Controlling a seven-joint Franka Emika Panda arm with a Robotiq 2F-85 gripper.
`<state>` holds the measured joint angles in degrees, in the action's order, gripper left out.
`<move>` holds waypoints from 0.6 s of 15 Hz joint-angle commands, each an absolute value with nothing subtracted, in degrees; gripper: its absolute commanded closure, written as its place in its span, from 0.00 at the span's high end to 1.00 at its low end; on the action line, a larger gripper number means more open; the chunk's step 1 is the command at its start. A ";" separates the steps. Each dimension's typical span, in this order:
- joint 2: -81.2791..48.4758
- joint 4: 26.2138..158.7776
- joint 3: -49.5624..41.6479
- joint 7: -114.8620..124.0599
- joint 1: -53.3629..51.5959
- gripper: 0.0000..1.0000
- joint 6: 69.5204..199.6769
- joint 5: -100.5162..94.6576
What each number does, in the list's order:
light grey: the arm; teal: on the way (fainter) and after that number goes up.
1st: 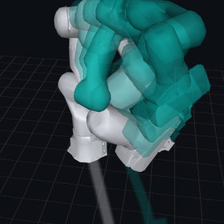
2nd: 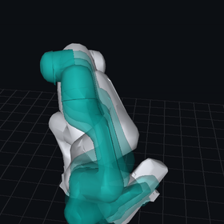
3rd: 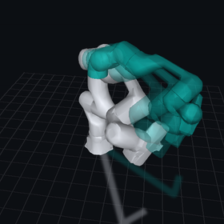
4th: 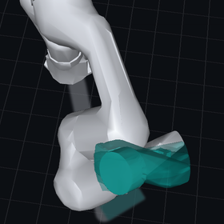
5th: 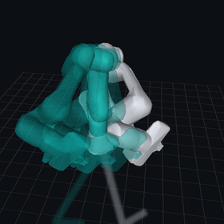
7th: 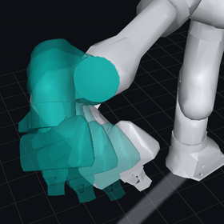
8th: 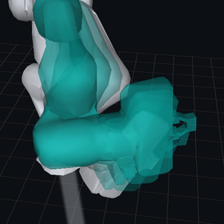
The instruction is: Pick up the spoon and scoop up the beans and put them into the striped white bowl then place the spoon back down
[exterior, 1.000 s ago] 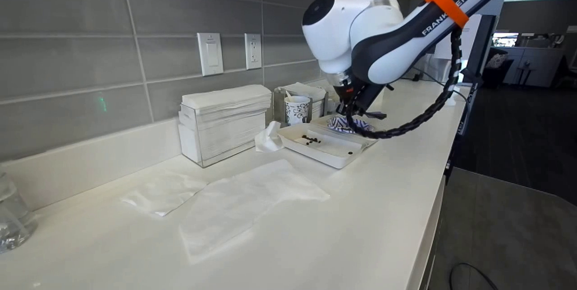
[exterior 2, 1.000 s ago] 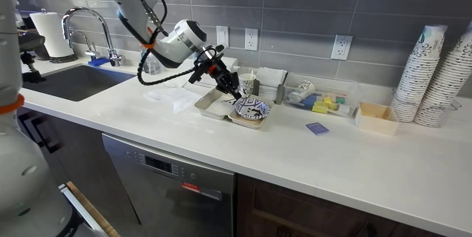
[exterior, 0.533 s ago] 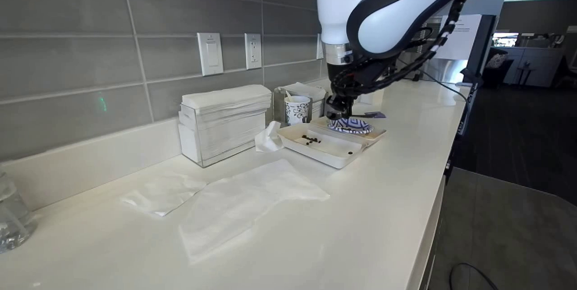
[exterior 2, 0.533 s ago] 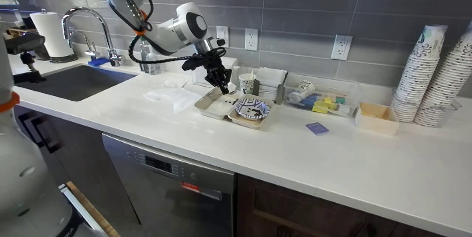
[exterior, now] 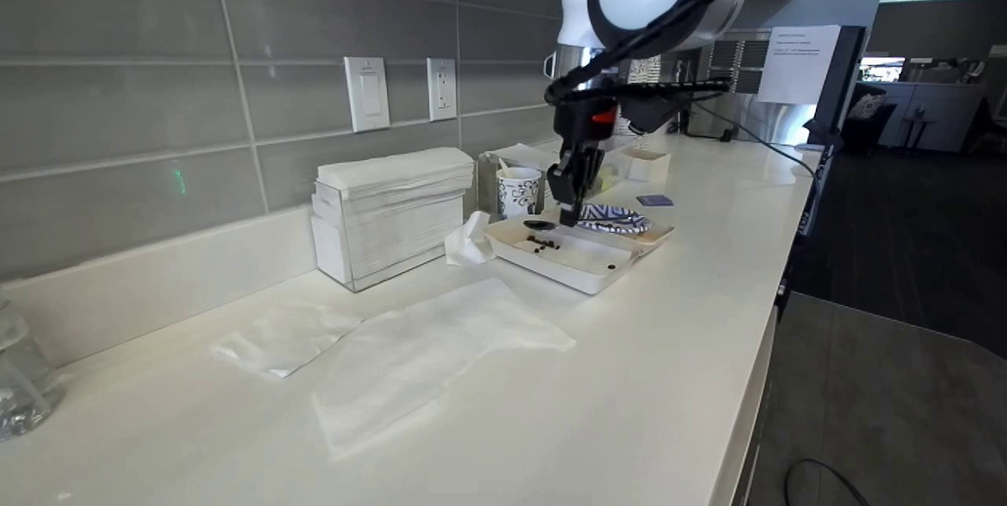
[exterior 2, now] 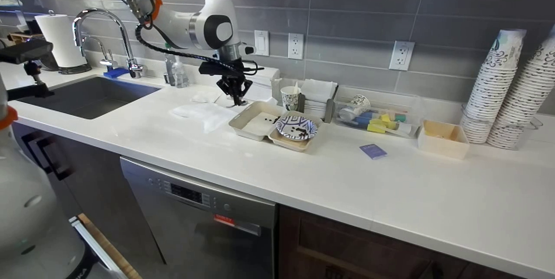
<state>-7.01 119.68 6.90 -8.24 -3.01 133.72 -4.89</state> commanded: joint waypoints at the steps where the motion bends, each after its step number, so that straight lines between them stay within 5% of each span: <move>1: -5.12 122.13 9.40 -20.19 -3.86 0.02 134.63 6.43; 9: -13.08 122.34 12.49 -23.82 -6.59 0.02 150.51 10.38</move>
